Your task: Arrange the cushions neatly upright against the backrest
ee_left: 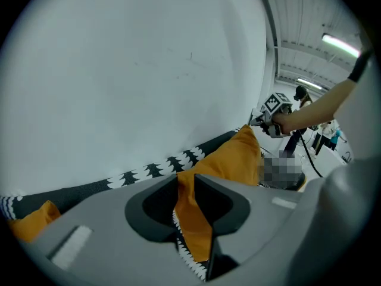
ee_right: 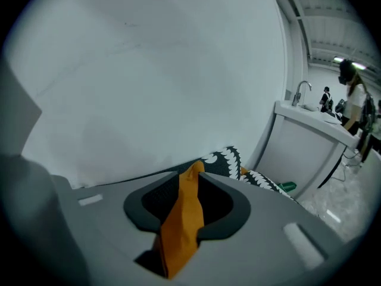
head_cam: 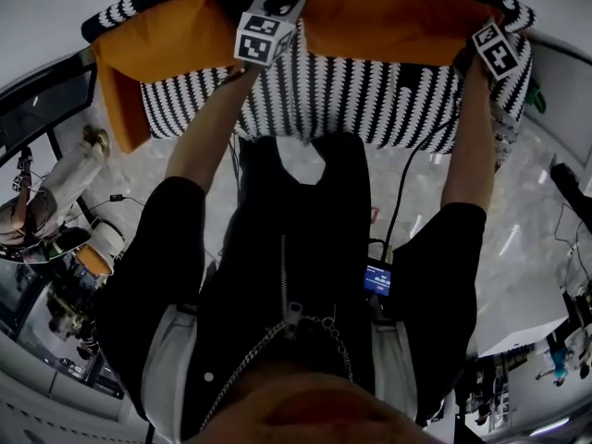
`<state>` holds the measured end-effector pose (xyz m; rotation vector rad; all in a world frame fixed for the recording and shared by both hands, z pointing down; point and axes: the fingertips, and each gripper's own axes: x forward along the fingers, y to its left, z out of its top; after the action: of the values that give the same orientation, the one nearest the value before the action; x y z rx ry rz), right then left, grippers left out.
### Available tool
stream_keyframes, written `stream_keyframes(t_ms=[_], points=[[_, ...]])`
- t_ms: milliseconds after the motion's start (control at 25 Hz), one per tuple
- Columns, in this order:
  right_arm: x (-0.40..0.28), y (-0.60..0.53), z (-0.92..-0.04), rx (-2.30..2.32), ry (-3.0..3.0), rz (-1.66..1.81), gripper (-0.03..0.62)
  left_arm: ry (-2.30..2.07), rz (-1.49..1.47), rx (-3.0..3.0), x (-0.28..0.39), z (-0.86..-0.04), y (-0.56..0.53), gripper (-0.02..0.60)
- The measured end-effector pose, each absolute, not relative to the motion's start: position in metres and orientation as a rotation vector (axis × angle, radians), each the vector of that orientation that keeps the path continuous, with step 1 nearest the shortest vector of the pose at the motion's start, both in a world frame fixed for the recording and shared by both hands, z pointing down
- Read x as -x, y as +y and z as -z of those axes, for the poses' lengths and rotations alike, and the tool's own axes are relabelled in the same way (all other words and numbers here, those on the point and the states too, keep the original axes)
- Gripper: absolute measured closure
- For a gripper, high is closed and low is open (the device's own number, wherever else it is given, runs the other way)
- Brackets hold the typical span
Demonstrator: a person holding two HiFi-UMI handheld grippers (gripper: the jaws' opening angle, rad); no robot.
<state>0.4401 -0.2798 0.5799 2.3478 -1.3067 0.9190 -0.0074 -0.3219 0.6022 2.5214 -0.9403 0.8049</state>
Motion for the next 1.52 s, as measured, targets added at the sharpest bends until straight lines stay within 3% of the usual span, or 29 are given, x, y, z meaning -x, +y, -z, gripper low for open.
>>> stream_keyframes(t_ms=[200,440,1080,1520], points=[[-0.39,-0.246,-0.548,-2.412,-1.535,-0.876,0.591,-0.952,-0.758,-2.548,0.005,-0.58,-0.279,0.497],[-0.247,-0.182,-0.554,-2.105,-1.812,-0.994,0.591,-0.969,-0.722,-2.584,0.03,-0.552,-0.213,0.571],[0.068,0.137,-0.457,-1.787,-2.056,-0.699,0.592,-1.163,-0.603,-2.476,0.215,-0.466,0.075,0.571],[0.145,0.249,-0.393,-1.637,-2.151,-0.618,0.592,-1.315,-0.522,-2.415,0.292,-0.426,0.21,0.571]])
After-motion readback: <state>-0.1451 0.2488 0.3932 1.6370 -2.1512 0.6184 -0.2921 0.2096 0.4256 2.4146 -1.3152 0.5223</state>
